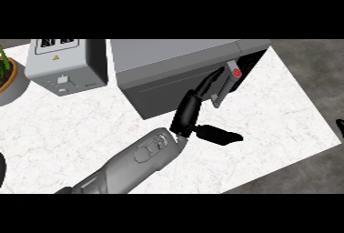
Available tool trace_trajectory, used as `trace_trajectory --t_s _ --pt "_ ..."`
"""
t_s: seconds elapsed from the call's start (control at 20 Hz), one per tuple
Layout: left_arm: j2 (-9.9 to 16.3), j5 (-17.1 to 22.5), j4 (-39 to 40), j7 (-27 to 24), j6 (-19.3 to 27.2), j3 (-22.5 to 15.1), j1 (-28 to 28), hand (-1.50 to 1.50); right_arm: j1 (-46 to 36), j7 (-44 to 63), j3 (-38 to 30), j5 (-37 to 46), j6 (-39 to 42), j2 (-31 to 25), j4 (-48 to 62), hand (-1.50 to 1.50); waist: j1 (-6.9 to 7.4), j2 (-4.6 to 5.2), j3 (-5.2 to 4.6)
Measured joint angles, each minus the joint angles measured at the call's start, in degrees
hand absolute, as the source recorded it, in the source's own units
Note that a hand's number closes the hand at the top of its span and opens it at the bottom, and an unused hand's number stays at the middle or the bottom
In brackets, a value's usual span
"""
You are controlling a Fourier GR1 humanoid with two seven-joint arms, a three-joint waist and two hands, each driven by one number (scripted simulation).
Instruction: Pick up the milk, place it into the microwave and close the microwave
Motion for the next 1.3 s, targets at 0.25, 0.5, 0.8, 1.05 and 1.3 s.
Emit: trace_trajectory --t_s 0.25,0.5,0.8,1.05,1.3 --pt "0.3 2.3 1.3 -2.4 0.7 -0.3 -1.3 -1.5 -1.7 1.2 -0.1 -2.3 0.6 -1.2 -0.1 -1.5 -1.11 0.35 0.01" --pt "0.6 4.3 2.2 -4.9 1.3 -0.9 -1.8 -1.5 -3.0 2.6 0.2 -4.0 1.2 -2.4 -0.2 -1.5 -1.88 0.55 0.01" --pt "0.8 6.4 3.0 -7.8 2.2 -1.7 -1.8 -1.5 -4.3 3.9 -0.4 -6.1 1.3 -3.8 -0.1 -1.5 -2.9 0.56 0.01" --pt "0.8 8.1 3.7 -10.0 2.6 -2.2 -2.0 -1.5 -5.5 5.1 -1.1 -7.5 0.8 -5.0 0.3 -1.5 -3.31 0.72 0.01" --pt "0.8 9.5 4.4 -12.0 3.0 -2.9 -2.3 -1.5 -6.7 5.8 -1.7 -8.9 0.8 -6.2 0.7 -1.5 -3.72 0.85 0.07"
